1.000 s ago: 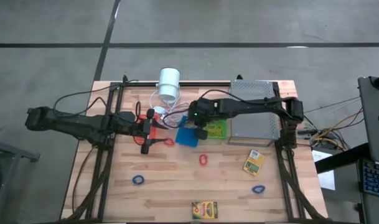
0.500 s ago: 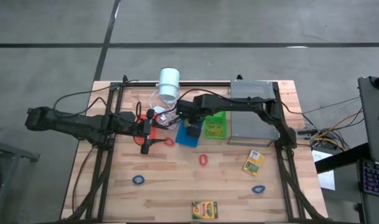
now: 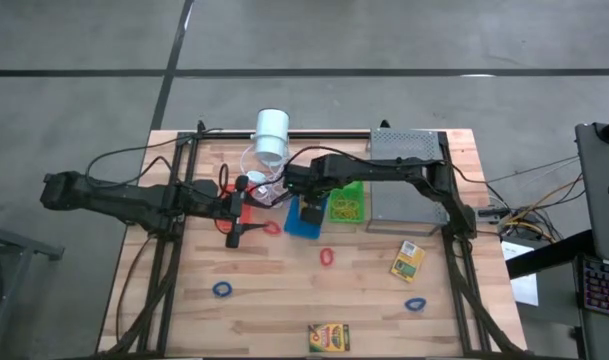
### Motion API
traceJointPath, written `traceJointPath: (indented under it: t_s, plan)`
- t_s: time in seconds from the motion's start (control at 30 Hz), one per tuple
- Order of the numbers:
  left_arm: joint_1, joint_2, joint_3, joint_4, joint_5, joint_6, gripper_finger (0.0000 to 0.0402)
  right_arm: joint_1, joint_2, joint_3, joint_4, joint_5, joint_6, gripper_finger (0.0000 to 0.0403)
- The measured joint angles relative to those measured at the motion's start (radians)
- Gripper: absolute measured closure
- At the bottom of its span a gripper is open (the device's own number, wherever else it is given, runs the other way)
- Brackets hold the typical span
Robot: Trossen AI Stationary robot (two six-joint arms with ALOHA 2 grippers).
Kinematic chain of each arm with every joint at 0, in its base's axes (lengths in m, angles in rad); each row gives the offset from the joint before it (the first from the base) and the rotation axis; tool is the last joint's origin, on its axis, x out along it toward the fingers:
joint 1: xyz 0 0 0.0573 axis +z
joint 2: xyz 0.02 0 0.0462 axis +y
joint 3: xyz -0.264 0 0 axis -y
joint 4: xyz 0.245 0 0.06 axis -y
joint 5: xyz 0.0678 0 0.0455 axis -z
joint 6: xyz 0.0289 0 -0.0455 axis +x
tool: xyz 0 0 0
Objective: Pick & Place Office Desk Supplies
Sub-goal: Put the pack of crayon into the blue bin
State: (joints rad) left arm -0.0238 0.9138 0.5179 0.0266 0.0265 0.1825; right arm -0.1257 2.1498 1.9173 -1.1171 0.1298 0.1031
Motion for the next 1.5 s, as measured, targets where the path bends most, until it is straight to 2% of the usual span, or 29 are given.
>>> traceJointPath:
  t_s: [1.5]
  plan:
    - [-0.001,0.000,0.000,-0.002,0.000,0.000,0.0171,0.000,-0.004,0.007,-0.002,0.030,-0.033,0.0394]
